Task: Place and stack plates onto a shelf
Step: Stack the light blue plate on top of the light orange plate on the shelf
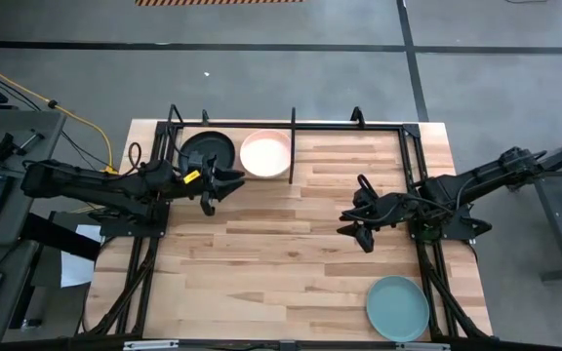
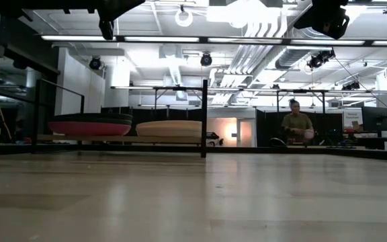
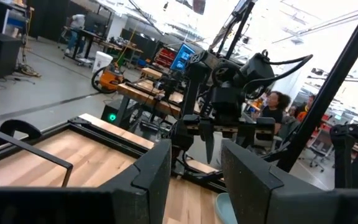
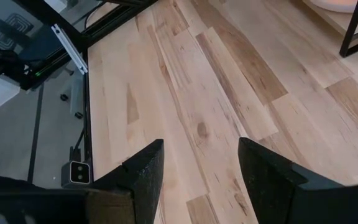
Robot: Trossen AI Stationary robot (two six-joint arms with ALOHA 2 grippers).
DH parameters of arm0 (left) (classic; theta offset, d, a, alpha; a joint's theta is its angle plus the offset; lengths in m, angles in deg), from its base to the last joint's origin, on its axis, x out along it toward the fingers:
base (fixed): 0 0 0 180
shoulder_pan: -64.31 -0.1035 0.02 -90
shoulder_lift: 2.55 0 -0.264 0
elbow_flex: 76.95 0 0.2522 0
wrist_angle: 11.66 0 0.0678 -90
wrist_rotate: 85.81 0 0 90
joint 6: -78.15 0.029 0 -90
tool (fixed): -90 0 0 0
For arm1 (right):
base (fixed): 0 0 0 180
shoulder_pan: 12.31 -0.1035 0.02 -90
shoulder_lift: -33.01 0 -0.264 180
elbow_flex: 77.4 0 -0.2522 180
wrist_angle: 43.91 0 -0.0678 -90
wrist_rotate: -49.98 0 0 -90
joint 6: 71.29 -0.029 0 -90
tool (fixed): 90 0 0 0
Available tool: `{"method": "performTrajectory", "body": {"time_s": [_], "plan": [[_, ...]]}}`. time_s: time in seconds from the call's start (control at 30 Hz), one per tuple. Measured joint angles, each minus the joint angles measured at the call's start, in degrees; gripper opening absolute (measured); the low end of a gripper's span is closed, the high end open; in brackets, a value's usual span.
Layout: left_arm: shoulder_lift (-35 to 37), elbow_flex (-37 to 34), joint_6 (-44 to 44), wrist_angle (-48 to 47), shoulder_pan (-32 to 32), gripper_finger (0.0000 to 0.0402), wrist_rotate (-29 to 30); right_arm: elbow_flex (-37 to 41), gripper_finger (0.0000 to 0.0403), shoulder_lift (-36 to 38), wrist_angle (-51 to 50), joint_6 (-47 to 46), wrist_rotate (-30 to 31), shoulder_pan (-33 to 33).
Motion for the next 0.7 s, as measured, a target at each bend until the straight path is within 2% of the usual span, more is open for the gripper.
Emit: {"method": "performTrajectory", "body": {"time_s": [0.5, 0.57, 0.7], "plan": [[0.0, 0.0, -0.1, 0.0, 0.0, 0.0131, 0.0, 0.0, 0.0188, 0.0, 1.0, -1.9, -0.1, 0.0], [0.0, 0.0, -0.1, 0.0, 0.0, 0.0131, 0.0, 0.0, 0.0188, -0.2, 0.3, -3.5, -1.8, 0.0], [0.0, 0.0, -0.1, 0.0, 0.0, 0.0131, 0.0, -0.1, 0.0188, -2.5, -5.8, -8.4, -9.1, -1.4]]}}
